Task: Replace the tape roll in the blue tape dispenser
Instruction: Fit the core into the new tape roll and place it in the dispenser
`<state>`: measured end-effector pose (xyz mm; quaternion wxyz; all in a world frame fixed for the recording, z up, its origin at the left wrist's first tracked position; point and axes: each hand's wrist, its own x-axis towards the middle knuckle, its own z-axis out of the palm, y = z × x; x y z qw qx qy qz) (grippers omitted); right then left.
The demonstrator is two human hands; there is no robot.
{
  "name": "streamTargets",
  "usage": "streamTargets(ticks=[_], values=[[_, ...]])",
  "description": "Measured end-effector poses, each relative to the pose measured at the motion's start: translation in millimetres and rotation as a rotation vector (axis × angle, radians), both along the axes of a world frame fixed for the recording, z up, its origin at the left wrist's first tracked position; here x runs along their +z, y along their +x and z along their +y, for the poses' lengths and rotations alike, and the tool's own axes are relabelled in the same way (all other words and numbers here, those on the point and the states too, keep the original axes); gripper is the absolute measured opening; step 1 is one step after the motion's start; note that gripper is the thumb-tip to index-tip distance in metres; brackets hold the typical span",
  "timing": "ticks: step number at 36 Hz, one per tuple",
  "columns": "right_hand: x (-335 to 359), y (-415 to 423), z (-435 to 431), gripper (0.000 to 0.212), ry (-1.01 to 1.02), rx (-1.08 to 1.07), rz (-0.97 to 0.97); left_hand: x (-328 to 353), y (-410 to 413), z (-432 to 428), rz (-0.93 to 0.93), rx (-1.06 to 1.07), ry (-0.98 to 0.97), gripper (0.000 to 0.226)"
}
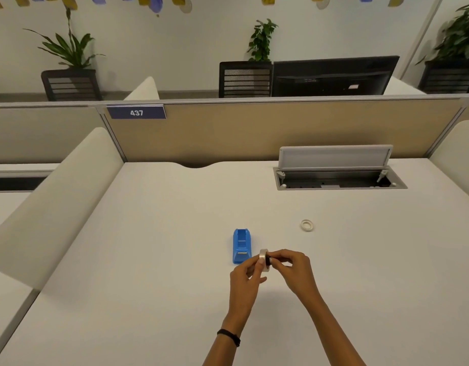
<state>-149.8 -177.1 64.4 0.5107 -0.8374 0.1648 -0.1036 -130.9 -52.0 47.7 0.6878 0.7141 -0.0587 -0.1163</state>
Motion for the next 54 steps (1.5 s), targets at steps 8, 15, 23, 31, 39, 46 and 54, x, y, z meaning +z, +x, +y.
streamTargets(ticks=[8,15,23,31,39,46,54], values=[[-9.9,5.0,4.7,0.019,0.069,0.055,0.01,-6.9,6.2,5.7,0.036,0.048,-0.015,0.016],[-7.4,16.2,19.1,0.039,0.165,0.218,0.079,-13.5,18.9,17.9,0.048,0.106,-0.029,0.016],[-18.4,49.1,26.0,0.045,-0.036,0.297,0.015,-20.3,47.4,17.6,-0.035,0.071,0.01,0.016],[-27.0,94.9,12.9,0.04,-0.055,0.347,0.006,-25.6,86.9,19.2,-0.09,0.012,0.046,0.016],[-43.2,127.4,2.3,0.048,-0.072,0.32,0.092,-52.7,117.6,35.8,-0.083,0.009,0.134,0.025],[-52.6,137.1,-1.0,0.052,-0.126,0.326,0.165,-70.8,124.0,49.3,-0.006,-0.207,0.227,0.03],[-52.1,141.1,2.0,0.048,-0.129,0.343,0.197,-75.2,125.2,52.2,0.007,-0.435,0.288,0.075]])
